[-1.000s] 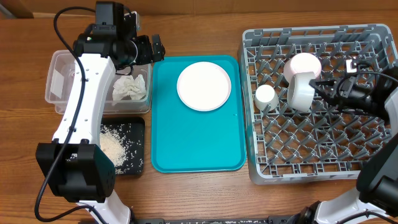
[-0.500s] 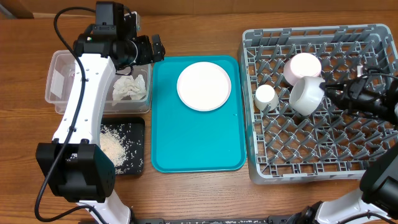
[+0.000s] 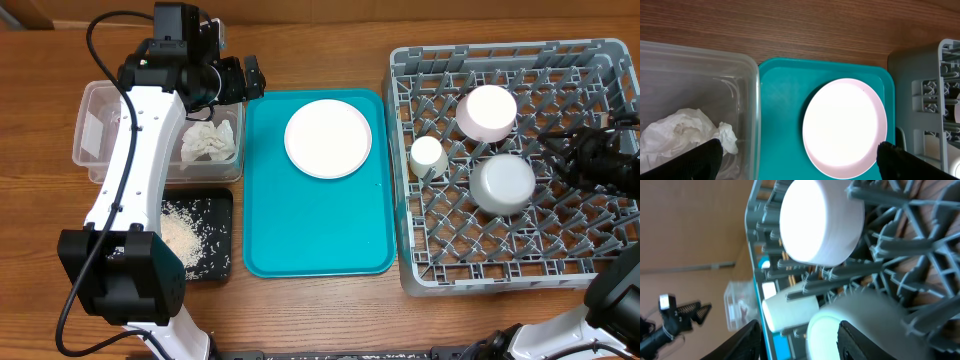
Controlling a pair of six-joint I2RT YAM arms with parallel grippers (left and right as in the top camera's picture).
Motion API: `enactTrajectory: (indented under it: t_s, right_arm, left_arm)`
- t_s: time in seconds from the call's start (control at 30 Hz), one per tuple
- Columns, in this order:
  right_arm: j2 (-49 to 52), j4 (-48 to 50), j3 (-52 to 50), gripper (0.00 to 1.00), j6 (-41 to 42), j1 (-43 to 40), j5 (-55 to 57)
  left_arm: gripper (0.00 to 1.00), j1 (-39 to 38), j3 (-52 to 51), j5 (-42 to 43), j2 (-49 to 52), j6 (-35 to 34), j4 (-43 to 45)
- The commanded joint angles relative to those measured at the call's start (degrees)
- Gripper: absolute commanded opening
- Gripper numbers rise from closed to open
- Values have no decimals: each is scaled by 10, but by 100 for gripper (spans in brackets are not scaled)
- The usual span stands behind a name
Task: Sort waste into correct bins and load items into the dishwasher
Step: 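Release the bowl and move the right gripper to the white plate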
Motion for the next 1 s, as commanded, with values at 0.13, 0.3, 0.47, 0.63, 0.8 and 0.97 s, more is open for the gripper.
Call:
enactTrajectory:
  t_s: [0.13,0.3,0.47,0.63,0.8,0.97]
  right_arm:
    - [-4,-22,59,51,124,12,48]
    - [-7,-92,114,49,92,57,169]
    - [-7,-113,130,45,89,141,215]
    - [-7,-91,129,46,68,267,221]
    - [-7,-60,129,46,68,390,267]
    - [-7,-13,129,46,87,499,359]
  left_arm:
    - [100,-1,10,-2,-14,-3,0]
    - [100,-1,10,-2,-14,-3,0]
    - [100,-1,10,-2,-14,-3,0]
    - [100,-2,10,-2,-14,-3,0]
    - [100,-2,10,-2,-14,-3,0]
    - [100,-2,10,-2,-14,-3,0]
